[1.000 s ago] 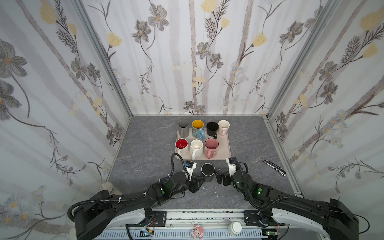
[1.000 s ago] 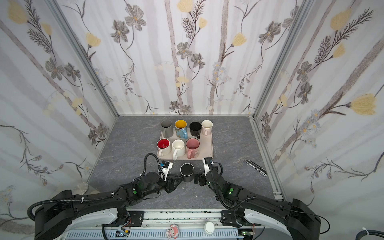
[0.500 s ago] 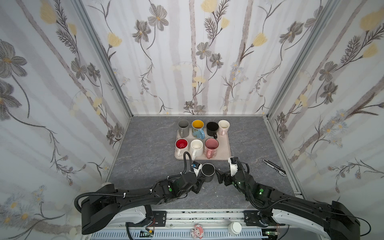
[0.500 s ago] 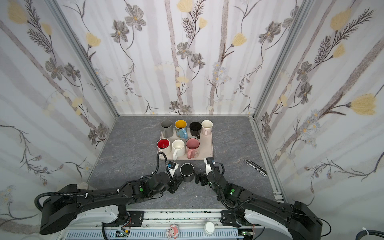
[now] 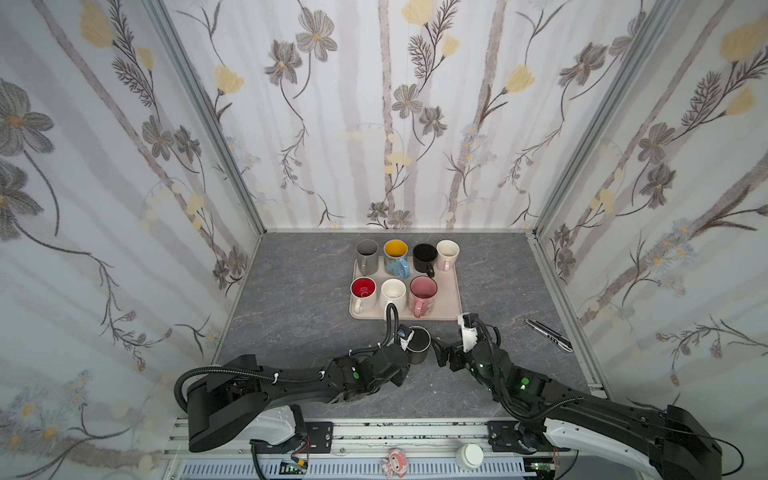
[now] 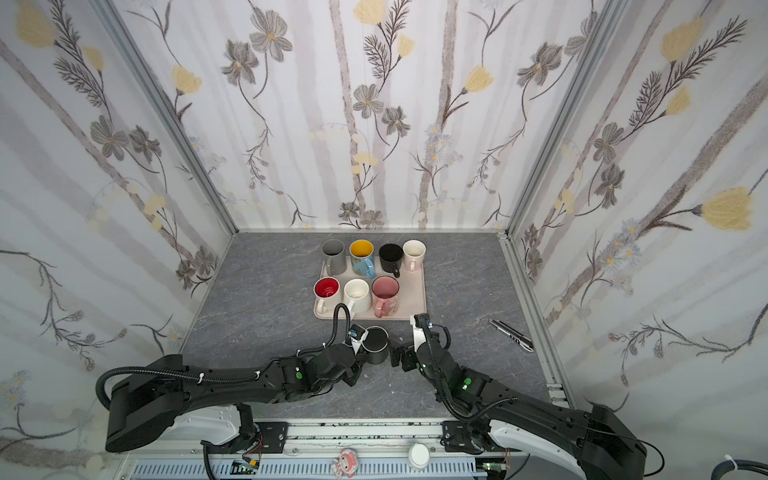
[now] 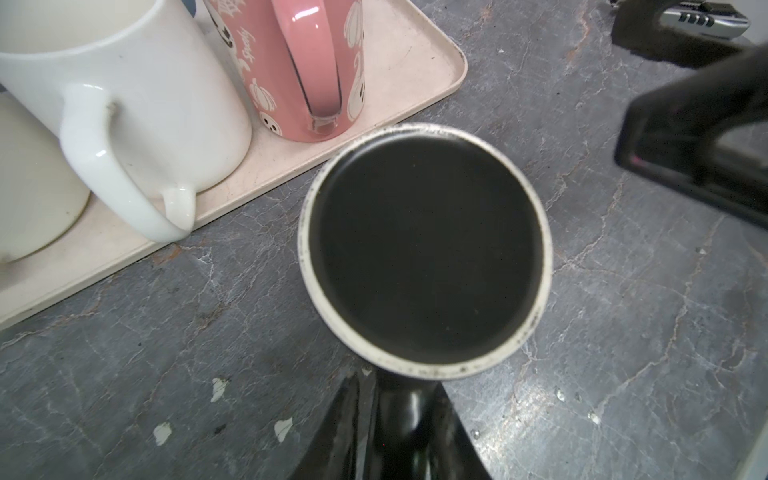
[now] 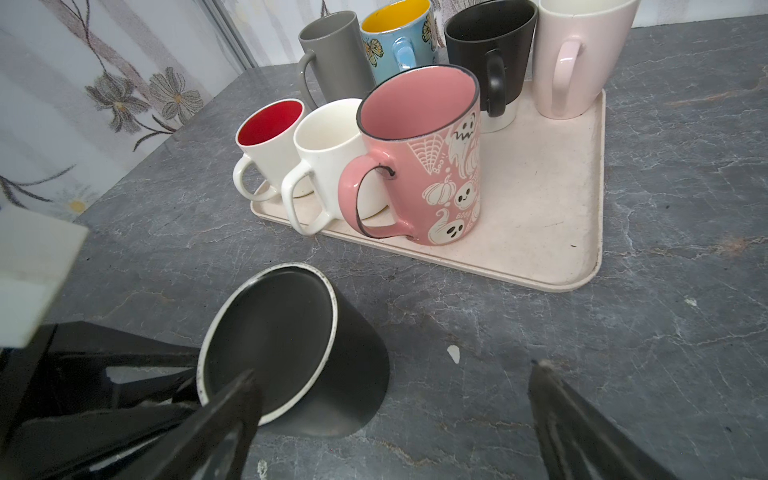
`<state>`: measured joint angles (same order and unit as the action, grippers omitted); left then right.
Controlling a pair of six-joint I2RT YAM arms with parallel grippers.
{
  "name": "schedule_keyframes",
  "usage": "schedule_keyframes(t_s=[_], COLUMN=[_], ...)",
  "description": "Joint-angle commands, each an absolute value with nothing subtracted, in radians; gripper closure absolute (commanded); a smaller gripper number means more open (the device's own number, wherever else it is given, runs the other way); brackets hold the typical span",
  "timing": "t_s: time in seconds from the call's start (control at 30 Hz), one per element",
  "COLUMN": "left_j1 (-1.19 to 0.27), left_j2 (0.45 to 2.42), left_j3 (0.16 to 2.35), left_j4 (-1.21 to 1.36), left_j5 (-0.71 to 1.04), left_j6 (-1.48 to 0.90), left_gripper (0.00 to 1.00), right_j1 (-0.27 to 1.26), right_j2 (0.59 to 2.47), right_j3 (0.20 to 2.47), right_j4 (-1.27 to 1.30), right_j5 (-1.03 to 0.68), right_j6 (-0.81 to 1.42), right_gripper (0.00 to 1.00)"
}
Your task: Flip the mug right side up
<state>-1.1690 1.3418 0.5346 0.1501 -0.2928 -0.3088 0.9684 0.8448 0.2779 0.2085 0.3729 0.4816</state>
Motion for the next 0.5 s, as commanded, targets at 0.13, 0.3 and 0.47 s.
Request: schedule_keyframes(t_s=[0.13,0.3,0.47], left_j1=[-1.180,-1.197,-1.203], left_j2=[1.325,1.298,1.263], left_j3=[0.537,0.531,0.517], left_j4=[0.189,0.187,0.202], left_j5=[-0.325,-0.341,-0.351], left_j6=[-0.279,-0.282,-0.303], left_gripper=[0.91,1.00,1.00], right_j1=[0.967,0.966,0.965], right_j2=[0.826,0.804,0.791], right_j3=[0.274,0.276,0.293], right_j4=[0.218,0.214,0.206], right_j5=[0.380,0.387,0.384], right_j6=[0.499,0.499,0.496], right_gripper=[0.01,0.01,0.01])
